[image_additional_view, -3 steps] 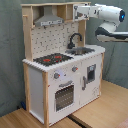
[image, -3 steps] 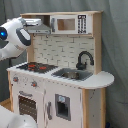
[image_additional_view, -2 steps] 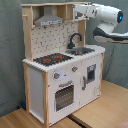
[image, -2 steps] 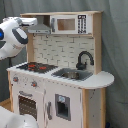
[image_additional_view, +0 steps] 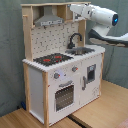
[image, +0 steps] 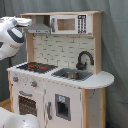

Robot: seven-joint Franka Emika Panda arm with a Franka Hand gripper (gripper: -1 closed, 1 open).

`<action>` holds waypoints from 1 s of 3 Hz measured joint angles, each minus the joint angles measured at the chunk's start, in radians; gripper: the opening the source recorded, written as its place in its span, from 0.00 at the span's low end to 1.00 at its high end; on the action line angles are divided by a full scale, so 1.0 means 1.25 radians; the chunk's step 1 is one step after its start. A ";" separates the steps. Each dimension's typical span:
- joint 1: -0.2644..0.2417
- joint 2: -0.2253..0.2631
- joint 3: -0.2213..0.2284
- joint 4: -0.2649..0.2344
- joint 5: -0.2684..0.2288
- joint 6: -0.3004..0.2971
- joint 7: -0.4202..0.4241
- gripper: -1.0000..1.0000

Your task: Play with the kitchen

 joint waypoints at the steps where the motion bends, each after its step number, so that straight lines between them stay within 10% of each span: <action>1: -0.043 -0.028 0.018 0.030 0.002 -0.003 0.061 1.00; 3: -0.130 -0.099 0.031 0.085 0.011 -0.012 0.206 1.00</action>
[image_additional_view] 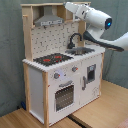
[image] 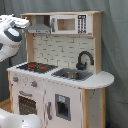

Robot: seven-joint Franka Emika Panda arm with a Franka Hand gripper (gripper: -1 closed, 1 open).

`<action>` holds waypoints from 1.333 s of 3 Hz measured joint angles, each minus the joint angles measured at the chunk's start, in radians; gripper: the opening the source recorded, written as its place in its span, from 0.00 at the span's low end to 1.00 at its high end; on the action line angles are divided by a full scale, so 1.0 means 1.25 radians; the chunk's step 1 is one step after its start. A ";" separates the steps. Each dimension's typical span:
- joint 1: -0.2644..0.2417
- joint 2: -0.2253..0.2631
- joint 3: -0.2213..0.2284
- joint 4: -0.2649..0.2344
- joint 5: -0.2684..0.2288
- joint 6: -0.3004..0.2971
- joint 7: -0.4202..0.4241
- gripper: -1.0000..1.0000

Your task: Play with the kitchen

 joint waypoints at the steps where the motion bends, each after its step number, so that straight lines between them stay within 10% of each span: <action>1: -0.039 -0.040 -0.005 0.023 0.005 -0.012 0.080 1.00; 4: -0.122 -0.162 -0.043 0.073 0.016 -0.088 0.328 1.00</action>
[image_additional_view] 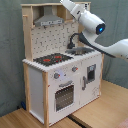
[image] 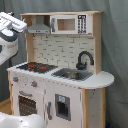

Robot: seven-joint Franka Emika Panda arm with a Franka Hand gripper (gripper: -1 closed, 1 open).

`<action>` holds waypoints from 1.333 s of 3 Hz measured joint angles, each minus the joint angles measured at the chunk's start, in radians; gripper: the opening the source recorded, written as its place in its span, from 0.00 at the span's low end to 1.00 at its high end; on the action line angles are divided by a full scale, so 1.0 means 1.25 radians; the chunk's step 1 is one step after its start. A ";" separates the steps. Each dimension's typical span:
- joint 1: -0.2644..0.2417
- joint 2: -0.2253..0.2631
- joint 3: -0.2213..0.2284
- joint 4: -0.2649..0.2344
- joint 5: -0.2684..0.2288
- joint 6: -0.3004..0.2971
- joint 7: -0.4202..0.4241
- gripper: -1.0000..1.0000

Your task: Play with the kitchen

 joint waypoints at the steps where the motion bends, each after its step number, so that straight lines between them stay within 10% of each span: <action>1: -0.017 -0.038 -0.017 0.014 0.000 -0.039 0.082 1.00; 4: -0.038 -0.127 -0.066 0.057 0.000 -0.192 0.284 1.00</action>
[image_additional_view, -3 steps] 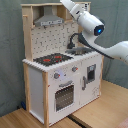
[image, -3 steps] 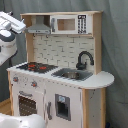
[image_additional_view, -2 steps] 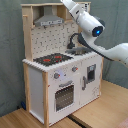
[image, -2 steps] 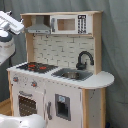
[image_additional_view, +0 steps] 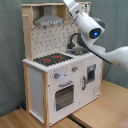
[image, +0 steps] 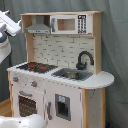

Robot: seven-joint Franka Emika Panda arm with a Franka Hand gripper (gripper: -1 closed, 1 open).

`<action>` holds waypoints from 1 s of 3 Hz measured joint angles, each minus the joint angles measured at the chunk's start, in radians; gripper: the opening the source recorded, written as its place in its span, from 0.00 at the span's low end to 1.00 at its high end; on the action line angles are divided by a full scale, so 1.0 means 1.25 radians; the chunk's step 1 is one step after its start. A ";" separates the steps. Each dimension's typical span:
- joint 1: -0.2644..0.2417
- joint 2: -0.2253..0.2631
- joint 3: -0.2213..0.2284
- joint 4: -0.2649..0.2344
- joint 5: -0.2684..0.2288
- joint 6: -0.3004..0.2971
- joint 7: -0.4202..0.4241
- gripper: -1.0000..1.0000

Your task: Play with the kitchen

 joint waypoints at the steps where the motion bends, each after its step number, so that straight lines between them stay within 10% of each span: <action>1: -0.002 -0.019 -0.009 0.017 0.000 -0.060 0.053 1.00; 3: -0.014 -0.044 -0.011 0.074 -0.002 -0.210 0.164 1.00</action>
